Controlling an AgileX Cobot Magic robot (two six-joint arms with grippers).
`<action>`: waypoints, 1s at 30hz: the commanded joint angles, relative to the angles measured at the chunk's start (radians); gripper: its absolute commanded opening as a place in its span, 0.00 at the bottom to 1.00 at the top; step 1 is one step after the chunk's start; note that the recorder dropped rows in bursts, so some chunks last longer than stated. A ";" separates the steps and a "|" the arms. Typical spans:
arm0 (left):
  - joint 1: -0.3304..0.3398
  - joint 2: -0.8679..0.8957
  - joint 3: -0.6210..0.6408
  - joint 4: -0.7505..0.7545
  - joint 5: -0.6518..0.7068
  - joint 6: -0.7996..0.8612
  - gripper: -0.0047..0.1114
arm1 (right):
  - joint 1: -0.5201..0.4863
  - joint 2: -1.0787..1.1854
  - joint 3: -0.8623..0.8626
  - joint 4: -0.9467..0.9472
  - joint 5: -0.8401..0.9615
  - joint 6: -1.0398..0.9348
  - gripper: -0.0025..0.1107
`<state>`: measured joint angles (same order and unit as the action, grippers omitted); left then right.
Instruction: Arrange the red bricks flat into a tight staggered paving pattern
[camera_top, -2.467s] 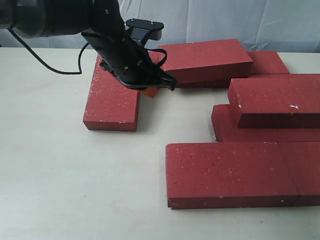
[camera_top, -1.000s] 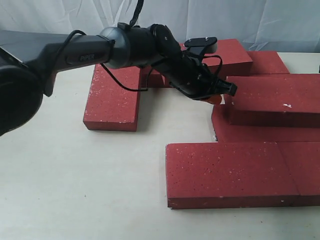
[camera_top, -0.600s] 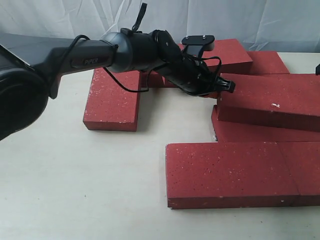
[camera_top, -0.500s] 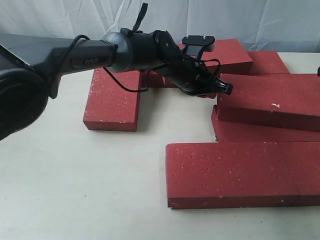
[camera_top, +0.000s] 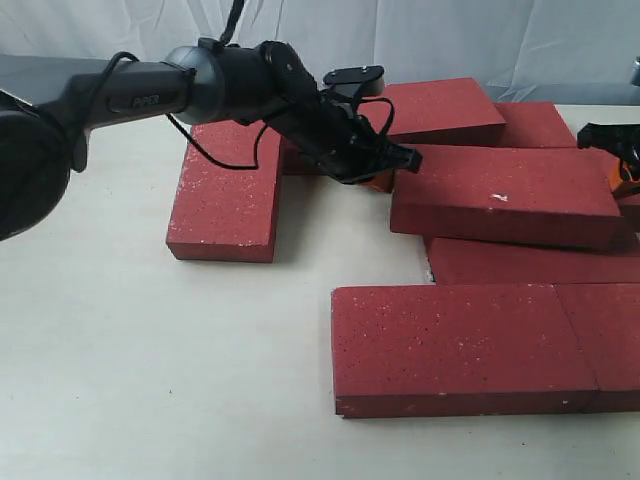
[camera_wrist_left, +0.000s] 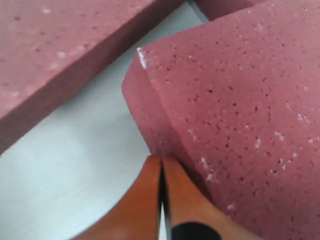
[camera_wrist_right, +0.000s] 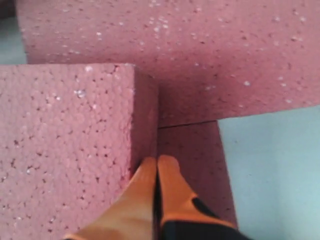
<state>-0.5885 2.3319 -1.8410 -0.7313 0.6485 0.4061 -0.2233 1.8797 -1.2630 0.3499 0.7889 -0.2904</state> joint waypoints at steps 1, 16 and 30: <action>0.022 -0.033 -0.005 -0.053 0.076 0.008 0.04 | 0.057 -0.057 0.001 0.072 0.005 -0.003 0.02; 0.058 -0.137 -0.003 -0.008 0.246 0.008 0.04 | 0.063 -0.189 0.001 0.130 0.061 -0.003 0.02; 0.044 -0.176 0.076 -0.035 0.276 -0.004 0.04 | 0.106 -0.236 0.009 0.134 0.113 0.014 0.02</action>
<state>-0.5185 2.1725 -1.7910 -0.6957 0.9270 0.3840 -0.1611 1.6348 -1.2630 0.4188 0.8769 -0.2820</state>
